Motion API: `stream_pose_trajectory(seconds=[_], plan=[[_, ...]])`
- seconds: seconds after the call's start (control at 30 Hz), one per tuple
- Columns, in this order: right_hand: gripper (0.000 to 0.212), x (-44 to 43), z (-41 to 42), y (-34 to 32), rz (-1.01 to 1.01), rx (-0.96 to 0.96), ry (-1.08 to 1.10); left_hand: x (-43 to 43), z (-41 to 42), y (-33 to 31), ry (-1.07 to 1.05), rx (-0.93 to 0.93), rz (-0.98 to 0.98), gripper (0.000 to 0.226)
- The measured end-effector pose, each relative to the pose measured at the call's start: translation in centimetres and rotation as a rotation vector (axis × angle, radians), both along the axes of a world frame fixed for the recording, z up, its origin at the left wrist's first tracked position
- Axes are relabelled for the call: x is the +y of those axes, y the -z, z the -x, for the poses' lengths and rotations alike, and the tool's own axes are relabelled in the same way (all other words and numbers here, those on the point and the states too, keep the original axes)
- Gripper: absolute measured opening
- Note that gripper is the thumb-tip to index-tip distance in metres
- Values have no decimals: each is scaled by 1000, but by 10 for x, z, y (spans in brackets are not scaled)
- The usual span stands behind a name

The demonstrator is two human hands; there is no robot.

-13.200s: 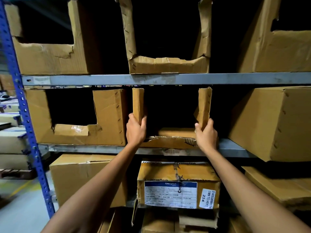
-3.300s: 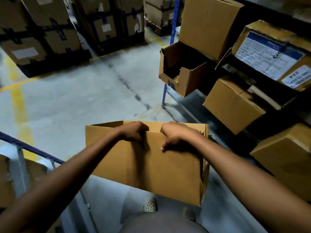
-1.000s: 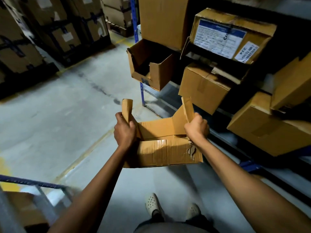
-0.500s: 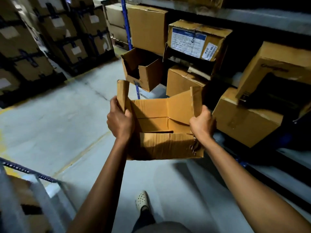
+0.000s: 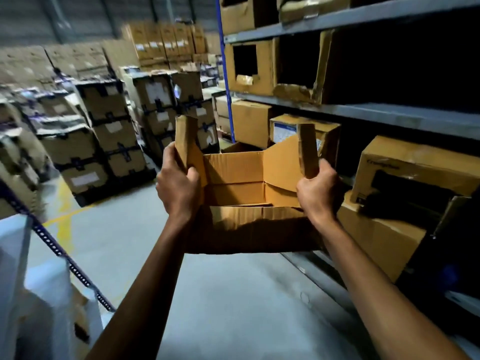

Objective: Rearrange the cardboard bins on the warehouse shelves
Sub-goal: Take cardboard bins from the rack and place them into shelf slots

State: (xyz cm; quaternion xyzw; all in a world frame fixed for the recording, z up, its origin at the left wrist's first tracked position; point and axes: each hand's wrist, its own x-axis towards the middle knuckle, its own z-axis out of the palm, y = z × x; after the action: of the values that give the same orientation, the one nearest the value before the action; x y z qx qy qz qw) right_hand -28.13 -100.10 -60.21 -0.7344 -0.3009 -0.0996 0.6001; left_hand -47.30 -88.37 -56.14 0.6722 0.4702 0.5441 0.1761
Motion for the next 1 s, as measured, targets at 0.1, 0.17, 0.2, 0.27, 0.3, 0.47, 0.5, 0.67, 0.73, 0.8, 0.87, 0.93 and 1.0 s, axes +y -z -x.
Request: stream_pose_trajectory(seconds=[0.1,0.17,0.2,0.27,0.3,0.47,0.5,0.67,0.73,0.8,0.87,0.93,1.0], plan=[[27,-6,-2,-24,-52,-26,-7,-18,-1,-31,-17,-37,-46,58],[26,-13,-3,-41,-89,-37,1,-29,0,-49,-19,-54,-77,59],[26,-16,-3,-48,-109,-37,4,-33,1,-56,-12,-68,-99,59],[24,-26,-1,-63,-142,-56,18,-44,3,-68,1,-104,-155,59],[23,-32,0,-69,-145,-71,34,-48,5,-73,8,-120,-183,58],[18,-65,-2,-94,-117,-178,135,-70,7,-92,48,-190,-261,54],[19,-70,-4,-99,-120,-187,142,-75,4,-96,55,-190,-267,53],[21,-99,-18,-122,-124,-231,218,-92,-19,-114,96,-176,-285,55],[21,-113,-23,-129,-115,-248,273,-97,-28,-118,135,-197,-283,54],[22,-130,-27,-135,-118,-275,321,-103,-36,-121,157,-209,-290,52],[21,-144,-31,-141,-122,-291,345,-110,-45,-124,187,-220,-315,52],[20,-159,-35,-150,-117,-294,366,-117,-52,-130,226,-235,-331,52],[18,-171,-38,-158,-130,-296,381,-123,-61,-136,263,-252,-337,52]])
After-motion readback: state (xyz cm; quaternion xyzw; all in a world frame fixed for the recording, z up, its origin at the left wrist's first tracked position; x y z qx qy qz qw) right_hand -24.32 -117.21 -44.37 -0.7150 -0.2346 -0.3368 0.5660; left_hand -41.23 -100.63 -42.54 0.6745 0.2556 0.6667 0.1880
